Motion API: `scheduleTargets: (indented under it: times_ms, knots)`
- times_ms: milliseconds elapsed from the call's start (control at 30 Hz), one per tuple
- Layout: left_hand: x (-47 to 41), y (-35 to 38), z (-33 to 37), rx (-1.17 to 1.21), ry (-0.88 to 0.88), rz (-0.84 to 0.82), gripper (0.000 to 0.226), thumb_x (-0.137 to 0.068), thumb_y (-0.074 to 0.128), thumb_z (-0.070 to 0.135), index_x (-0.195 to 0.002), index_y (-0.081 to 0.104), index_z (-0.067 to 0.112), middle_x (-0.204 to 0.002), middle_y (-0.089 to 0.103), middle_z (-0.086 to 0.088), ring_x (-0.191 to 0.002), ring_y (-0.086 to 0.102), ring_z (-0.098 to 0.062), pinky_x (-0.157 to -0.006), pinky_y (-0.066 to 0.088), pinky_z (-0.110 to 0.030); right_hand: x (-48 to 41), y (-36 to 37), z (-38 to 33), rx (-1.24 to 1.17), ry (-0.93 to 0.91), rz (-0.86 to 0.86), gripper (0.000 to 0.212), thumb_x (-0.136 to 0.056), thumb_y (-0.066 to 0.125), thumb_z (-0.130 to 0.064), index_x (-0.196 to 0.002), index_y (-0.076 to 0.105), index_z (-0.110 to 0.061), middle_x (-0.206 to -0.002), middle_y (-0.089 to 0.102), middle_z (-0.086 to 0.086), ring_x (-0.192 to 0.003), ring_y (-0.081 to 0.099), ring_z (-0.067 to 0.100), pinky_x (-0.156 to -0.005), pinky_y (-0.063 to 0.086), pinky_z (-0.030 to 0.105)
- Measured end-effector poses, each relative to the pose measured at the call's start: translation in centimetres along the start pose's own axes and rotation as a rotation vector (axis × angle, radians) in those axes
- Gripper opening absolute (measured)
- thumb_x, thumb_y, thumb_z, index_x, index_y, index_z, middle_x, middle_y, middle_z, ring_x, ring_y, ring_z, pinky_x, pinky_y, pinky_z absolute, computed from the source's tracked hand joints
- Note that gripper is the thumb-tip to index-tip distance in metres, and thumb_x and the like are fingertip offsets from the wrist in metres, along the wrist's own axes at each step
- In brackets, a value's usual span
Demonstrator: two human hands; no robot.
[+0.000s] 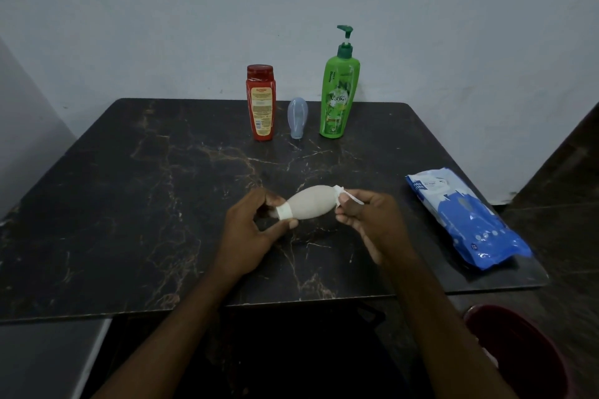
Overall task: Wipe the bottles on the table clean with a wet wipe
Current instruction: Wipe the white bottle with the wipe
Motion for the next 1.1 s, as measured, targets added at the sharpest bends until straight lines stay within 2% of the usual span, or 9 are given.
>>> scheduleTargets:
  times_ms: [133, 267, 433, 500, 600, 700, 867, 1000, 1100]
  knots:
    - [-0.1, -0.1, 0.0, -0.046, -0.007, 0.033, 0.032, -0.074, 0.090, 0.018, -0.094, 0.064, 0.018, -0.099, 0.067, 0.005, -0.089, 0.065, -0.016, -0.073, 0.057, -0.047, 1.2, 2.1, 0.8, -0.057, -0.017, 0.009, 0.017, -0.090, 0.067, -0.010, -0.105, 0.071, -0.004, -0.091, 0.074, 0.014, -0.080, 0.070, 0.020, -0.075, 0.059, 0.028]
    - [0.1, 0.0, 0.4, -0.109, 0.025, 0.043, 0.033, -0.073, 0.089, 0.012, -0.093, 0.063, 0.014, -0.097, 0.066, 0.004, -0.086, 0.064, -0.010, -0.071, 0.056, -0.037, 2.4, 4.6, 2.6, -0.154, 0.002, 0.043, 0.014, -0.087, 0.071, -0.011, -0.097, 0.073, -0.002, -0.089, 0.074, 0.019, -0.075, 0.068, 0.018, -0.072, 0.056, 0.027]
    - [0.2, 0.1, 0.5, -0.137, 0.042, 0.039, 0.033, -0.073, 0.089, 0.012, -0.093, 0.063, 0.012, -0.095, 0.065, 0.003, -0.085, 0.064, -0.010, -0.070, 0.056, -0.031, 3.2, 6.0, 3.7, -0.202, 0.046, 0.029, 0.014, -0.085, 0.073, -0.010, -0.095, 0.074, -0.001, -0.084, 0.075, 0.013, -0.073, 0.066, 0.015, -0.069, 0.054, 0.027]
    - [0.2, 0.1, 0.4, -0.136, 0.023, 0.033, 0.033, -0.073, 0.089, 0.013, -0.094, 0.063, 0.013, -0.096, 0.065, 0.003, -0.085, 0.064, -0.010, -0.070, 0.056, -0.032, 3.2, 5.4, 3.0, -0.238, 0.051, 0.074, 0.014, -0.083, 0.074, -0.006, -0.096, 0.073, 0.000, -0.082, 0.075, 0.012, -0.071, 0.066, 0.015, -0.067, 0.055, 0.025]
    - [0.2, 0.2, 0.4, -0.154, 0.017, 0.018, 0.035, -0.072, 0.090, 0.015, -0.093, 0.062, 0.015, -0.098, 0.065, 0.005, -0.085, 0.063, -0.009, -0.070, 0.055, -0.032, 2.3, 3.1, 1.6, -0.292, 0.046, 0.228, 0.016, -0.081, 0.075, -0.005, -0.097, 0.073, -0.005, -0.079, 0.076, 0.005, -0.072, 0.069, 0.014, -0.067, 0.057, 0.024]
    - [0.2, 0.3, 0.4, -0.180, 0.024, 0.007, 0.035, -0.072, 0.090, 0.017, -0.094, 0.062, 0.016, -0.098, 0.064, 0.006, -0.086, 0.062, -0.008, -0.069, 0.055, -0.033, 1.7, 2.3, 1.1, -0.257, 0.047, 0.291, 0.023, -0.081, 0.077, -0.008, -0.103, 0.072, -0.006, -0.083, 0.076, 0.002, -0.077, 0.073, 0.014, -0.068, 0.056, 0.022]
    - [0.2, 0.1, 0.3, -0.141, 0.017, 0.027, 0.033, -0.074, 0.089, 0.015, -0.092, 0.062, 0.015, -0.095, 0.065, 0.005, -0.084, 0.064, -0.011, -0.069, 0.056, -0.037, 3.6, 5.5, 2.9, -0.213, 0.023, 0.155, 0.016, -0.082, 0.076, -0.009, -0.096, 0.073, -0.003, -0.081, 0.076, 0.007, -0.072, 0.070, 0.014, -0.068, 0.056, 0.024]
    - [0.2, 0.2, 0.4, -0.157, 0.022, -0.003, 0.035, -0.074, 0.089, 0.016, -0.095, 0.061, 0.018, -0.099, 0.063, 0.007, -0.087, 0.063, -0.010, -0.071, 0.056, -0.037, 2.7, 3.8, 2.2, -0.263, 0.015, 0.251, 0.017, -0.081, 0.075, -0.005, -0.098, 0.073, -0.005, -0.081, 0.076, 0.005, -0.074, 0.071, 0.015, -0.068, 0.057, 0.024]
    - [0.2, 0.3, 0.6, -0.162, 0.062, -0.024, 0.036, -0.073, 0.088, 0.012, -0.097, 0.061, 0.017, -0.102, 0.063, 0.006, -0.091, 0.062, -0.010, -0.075, 0.055, -0.035, 1.4, 1.3, 0.1, -0.035, -0.083, 0.256, 0.020, -0.085, 0.072, -0.009, -0.105, 0.071, -0.011, -0.085, 0.075, -0.001, -0.078, 0.072, 0.012, -0.068, 0.057, 0.021]
Point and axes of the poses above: each hand's wrist, its own x-axis away from the middle knuckle, its own y-axis out of the palm, z = x × y, the point moved 5 cm from there along -x, towards the middle knuckle
